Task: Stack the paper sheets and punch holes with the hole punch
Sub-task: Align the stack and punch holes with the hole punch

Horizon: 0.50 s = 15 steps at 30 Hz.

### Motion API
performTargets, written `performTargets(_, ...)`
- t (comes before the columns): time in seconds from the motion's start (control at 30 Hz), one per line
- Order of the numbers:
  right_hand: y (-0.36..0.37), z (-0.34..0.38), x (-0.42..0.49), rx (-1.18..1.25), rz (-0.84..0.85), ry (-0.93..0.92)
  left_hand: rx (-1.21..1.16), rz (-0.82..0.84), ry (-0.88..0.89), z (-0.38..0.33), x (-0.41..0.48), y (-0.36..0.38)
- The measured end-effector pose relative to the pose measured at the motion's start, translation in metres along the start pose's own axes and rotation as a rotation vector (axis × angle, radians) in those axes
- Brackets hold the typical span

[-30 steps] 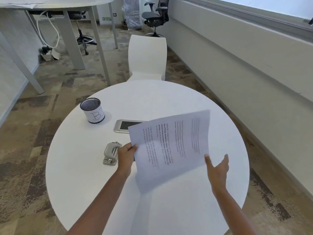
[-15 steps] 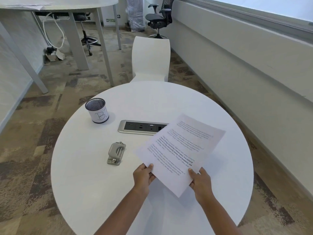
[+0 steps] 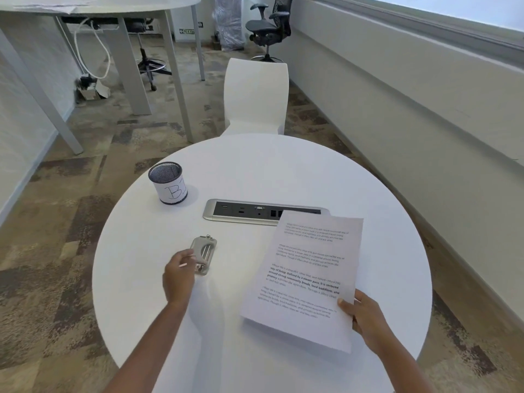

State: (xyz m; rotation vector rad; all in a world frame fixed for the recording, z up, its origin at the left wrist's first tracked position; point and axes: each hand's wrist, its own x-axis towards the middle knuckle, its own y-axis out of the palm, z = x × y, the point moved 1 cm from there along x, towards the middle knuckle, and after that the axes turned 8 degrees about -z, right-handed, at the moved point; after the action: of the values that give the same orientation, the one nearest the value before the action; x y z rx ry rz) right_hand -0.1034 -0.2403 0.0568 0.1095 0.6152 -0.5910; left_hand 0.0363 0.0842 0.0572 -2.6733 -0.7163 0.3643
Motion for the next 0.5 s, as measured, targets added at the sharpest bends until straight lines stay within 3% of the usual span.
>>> performTargets(0.1, 0.001, -0.004, 0.004, -0.062, 0.017, 0.017, 0.083, -0.011, -0.002, 0.007, 0.016, -0.008)
performTargets(0.27, 0.005, -0.008, 0.012, -0.156, 0.034, 0.072, 0.086, 0.125, -0.145, 0.015, 0.037, -0.007)
performTargets(0.5, 0.009, -0.013, 0.021, -0.151, -0.014, 0.124, 0.062, 0.255, -0.201, 0.017, 0.053, 0.002)
